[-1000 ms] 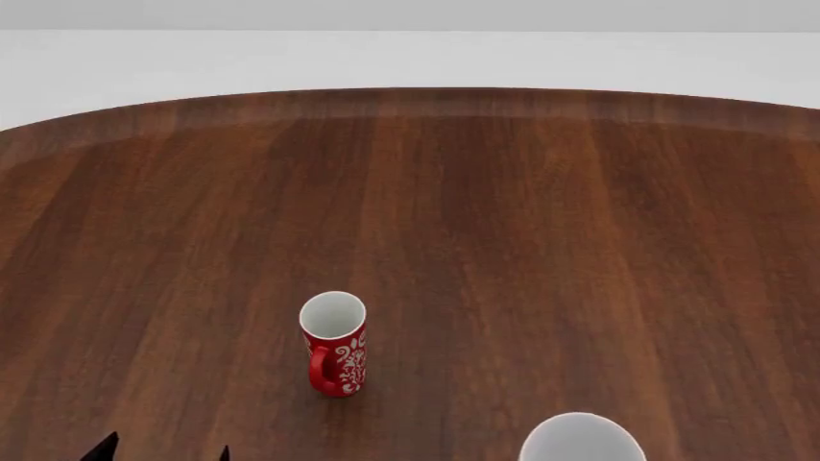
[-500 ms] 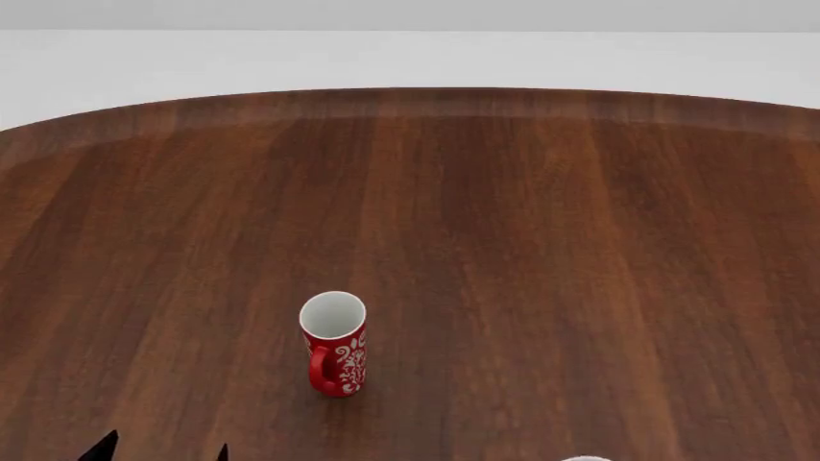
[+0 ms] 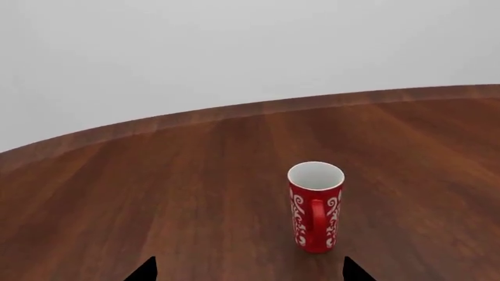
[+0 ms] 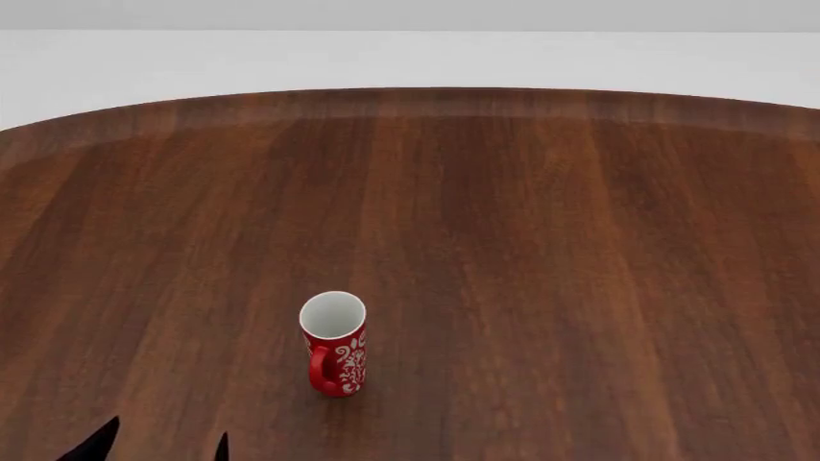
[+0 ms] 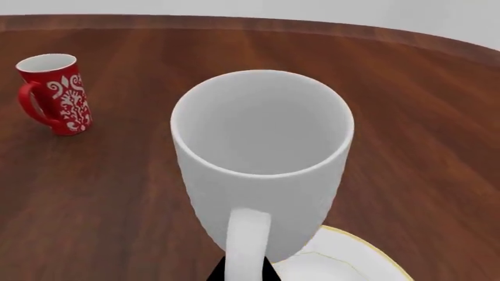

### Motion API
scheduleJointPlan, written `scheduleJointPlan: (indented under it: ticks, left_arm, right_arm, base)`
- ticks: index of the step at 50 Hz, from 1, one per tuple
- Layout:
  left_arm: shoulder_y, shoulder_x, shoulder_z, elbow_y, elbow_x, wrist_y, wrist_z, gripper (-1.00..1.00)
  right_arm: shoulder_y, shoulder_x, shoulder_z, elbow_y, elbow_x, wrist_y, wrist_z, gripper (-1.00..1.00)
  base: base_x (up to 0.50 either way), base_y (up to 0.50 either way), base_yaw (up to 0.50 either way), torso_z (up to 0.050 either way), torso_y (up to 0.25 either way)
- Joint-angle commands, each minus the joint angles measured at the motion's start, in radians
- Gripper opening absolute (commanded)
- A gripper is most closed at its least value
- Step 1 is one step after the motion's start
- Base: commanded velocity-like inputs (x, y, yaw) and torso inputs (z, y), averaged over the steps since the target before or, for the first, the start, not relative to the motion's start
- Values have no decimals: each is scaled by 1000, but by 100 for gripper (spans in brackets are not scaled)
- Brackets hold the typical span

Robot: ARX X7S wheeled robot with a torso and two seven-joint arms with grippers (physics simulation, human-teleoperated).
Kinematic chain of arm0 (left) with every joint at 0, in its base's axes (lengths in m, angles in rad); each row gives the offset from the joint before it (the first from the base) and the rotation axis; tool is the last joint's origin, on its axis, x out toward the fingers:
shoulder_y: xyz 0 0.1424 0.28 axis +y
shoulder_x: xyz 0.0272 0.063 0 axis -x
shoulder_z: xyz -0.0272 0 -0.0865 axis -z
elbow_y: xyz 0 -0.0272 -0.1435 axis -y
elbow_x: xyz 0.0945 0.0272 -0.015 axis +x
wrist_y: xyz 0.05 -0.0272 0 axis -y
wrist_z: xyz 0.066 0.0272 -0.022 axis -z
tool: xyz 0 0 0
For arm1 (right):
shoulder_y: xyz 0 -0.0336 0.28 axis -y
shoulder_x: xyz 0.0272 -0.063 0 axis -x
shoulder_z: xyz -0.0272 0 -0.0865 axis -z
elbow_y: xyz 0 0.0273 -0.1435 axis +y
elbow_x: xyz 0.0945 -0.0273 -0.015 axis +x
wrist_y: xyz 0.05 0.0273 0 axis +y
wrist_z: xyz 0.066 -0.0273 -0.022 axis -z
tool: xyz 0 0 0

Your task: Put the white mug on the plate.

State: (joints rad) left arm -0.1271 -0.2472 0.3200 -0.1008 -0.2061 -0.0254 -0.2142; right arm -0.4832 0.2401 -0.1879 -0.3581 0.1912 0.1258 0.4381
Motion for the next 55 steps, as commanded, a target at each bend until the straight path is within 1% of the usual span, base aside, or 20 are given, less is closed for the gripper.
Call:
scheduleJointPlan:
  ticks: [1, 19, 55]
  left_arm:
    - [-24, 1, 7, -28, -1, 2, 6, 100]
    - [-38, -2, 19, -42, -2, 5, 10, 100]
    - [-11, -27, 37, 23, 3, -25, -17, 100]
  right_arm:
    - [-43, -5, 3, -37, -16, -4, 29, -100]
    - [-101, -14, 24, -2, -18, -70, 74, -100]
    - [-120, -35, 32, 144, 82, -153, 59, -100]
  base:
    - [0, 0, 0, 0, 0]
    - [0, 0, 0, 0, 1]
    - [0, 0, 0, 0, 0]
